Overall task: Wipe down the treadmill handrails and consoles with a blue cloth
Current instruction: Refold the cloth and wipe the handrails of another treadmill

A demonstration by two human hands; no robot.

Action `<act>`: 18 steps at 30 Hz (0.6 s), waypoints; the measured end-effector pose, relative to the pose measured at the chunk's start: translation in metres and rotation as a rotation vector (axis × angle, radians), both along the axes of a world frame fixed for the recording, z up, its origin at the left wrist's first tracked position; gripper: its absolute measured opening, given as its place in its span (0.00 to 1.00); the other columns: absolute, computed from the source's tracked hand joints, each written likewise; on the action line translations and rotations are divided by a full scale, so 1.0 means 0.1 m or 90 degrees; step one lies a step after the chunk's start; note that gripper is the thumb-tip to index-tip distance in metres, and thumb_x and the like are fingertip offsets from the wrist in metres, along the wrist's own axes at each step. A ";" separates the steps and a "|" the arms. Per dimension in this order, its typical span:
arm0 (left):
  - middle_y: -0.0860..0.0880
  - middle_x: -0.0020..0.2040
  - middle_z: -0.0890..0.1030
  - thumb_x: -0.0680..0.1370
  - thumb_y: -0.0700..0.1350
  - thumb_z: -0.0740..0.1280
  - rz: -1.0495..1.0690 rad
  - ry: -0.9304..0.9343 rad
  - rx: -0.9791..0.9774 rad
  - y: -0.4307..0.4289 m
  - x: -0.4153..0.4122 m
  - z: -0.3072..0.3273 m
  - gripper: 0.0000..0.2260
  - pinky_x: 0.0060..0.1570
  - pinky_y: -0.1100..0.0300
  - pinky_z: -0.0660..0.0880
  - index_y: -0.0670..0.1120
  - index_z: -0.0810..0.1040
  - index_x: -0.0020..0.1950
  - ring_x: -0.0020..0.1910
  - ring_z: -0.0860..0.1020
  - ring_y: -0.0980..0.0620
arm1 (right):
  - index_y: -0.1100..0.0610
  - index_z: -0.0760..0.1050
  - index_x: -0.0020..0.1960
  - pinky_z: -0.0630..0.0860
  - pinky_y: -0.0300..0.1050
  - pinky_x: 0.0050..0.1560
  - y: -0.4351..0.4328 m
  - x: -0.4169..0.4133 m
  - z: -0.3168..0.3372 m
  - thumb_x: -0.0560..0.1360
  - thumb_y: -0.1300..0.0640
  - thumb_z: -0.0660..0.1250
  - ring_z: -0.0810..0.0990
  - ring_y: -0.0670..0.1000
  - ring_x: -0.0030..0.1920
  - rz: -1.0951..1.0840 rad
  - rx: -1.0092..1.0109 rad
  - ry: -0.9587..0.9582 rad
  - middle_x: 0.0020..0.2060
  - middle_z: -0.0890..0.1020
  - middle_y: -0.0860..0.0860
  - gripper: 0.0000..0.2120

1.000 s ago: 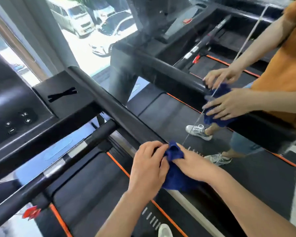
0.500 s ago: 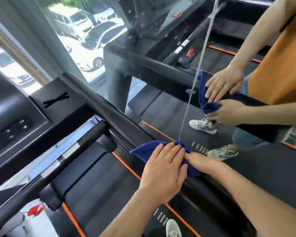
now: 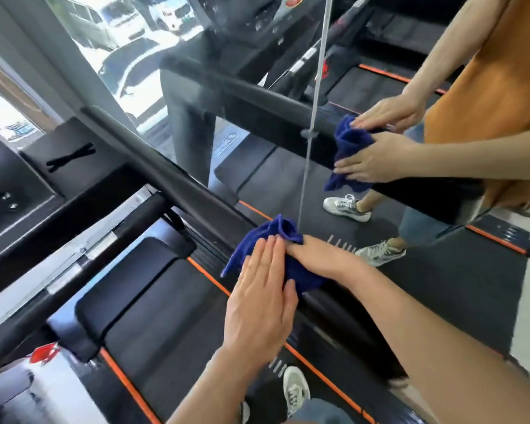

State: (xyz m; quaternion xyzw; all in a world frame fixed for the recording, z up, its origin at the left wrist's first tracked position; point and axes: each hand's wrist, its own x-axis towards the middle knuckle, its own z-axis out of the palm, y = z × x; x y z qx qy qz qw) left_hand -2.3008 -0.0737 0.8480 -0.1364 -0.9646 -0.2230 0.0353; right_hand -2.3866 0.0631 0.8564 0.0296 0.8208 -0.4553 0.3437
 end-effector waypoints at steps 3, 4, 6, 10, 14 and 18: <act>0.48 0.72 0.71 0.80 0.49 0.55 -0.092 0.034 -0.030 0.26 0.14 -0.02 0.21 0.71 0.50 0.63 0.44 0.71 0.72 0.73 0.66 0.50 | 0.49 0.79 0.59 0.70 0.44 0.66 0.45 0.38 -0.04 0.79 0.42 0.60 0.77 0.46 0.59 -0.042 0.013 -0.007 0.59 0.80 0.48 0.16; 0.49 0.68 0.75 0.80 0.48 0.56 -0.120 0.043 -0.029 0.31 0.10 -0.01 0.20 0.70 0.51 0.64 0.45 0.74 0.69 0.70 0.70 0.51 | 0.48 0.78 0.57 0.72 0.39 0.62 0.53 0.48 -0.03 0.80 0.47 0.59 0.78 0.43 0.55 -0.072 -0.016 -0.029 0.55 0.81 0.46 0.12; 0.51 0.59 0.82 0.79 0.49 0.57 -0.166 0.046 -0.072 0.39 -0.04 0.01 0.16 0.67 0.53 0.65 0.48 0.80 0.61 0.62 0.76 0.51 | 0.50 0.76 0.57 0.72 0.33 0.54 0.65 0.62 -0.06 0.82 0.52 0.58 0.78 0.41 0.51 -0.136 -0.051 -0.061 0.51 0.81 0.45 0.10; 0.45 0.50 0.84 0.80 0.51 0.53 -0.197 -0.113 -0.332 0.72 -0.46 0.31 0.19 0.49 0.52 0.66 0.46 0.83 0.49 0.51 0.80 0.42 | 0.52 0.77 0.54 0.67 0.33 0.54 0.73 0.66 -0.18 0.83 0.52 0.56 0.75 0.43 0.53 -0.159 0.023 -0.028 0.50 0.80 0.42 0.12; 0.46 0.61 0.80 0.81 0.51 0.51 -0.248 -0.239 -0.416 0.97 -0.60 0.30 0.20 0.46 0.52 0.65 0.47 0.79 0.59 0.60 0.77 0.43 | 0.55 0.75 0.39 0.67 0.33 0.45 0.81 0.77 -0.15 0.83 0.60 0.54 0.74 0.39 0.38 -0.120 0.066 -0.026 0.34 0.79 0.42 0.18; 0.47 0.45 0.83 0.80 0.50 0.52 -0.399 -0.012 -0.284 0.87 -0.01 0.21 0.19 0.47 0.51 0.67 0.47 0.81 0.47 0.45 0.79 0.44 | 0.54 0.82 0.53 0.71 0.48 0.64 1.12 1.00 -0.22 0.81 0.47 0.58 0.81 0.48 0.54 -0.207 0.003 -0.120 0.51 0.85 0.50 0.16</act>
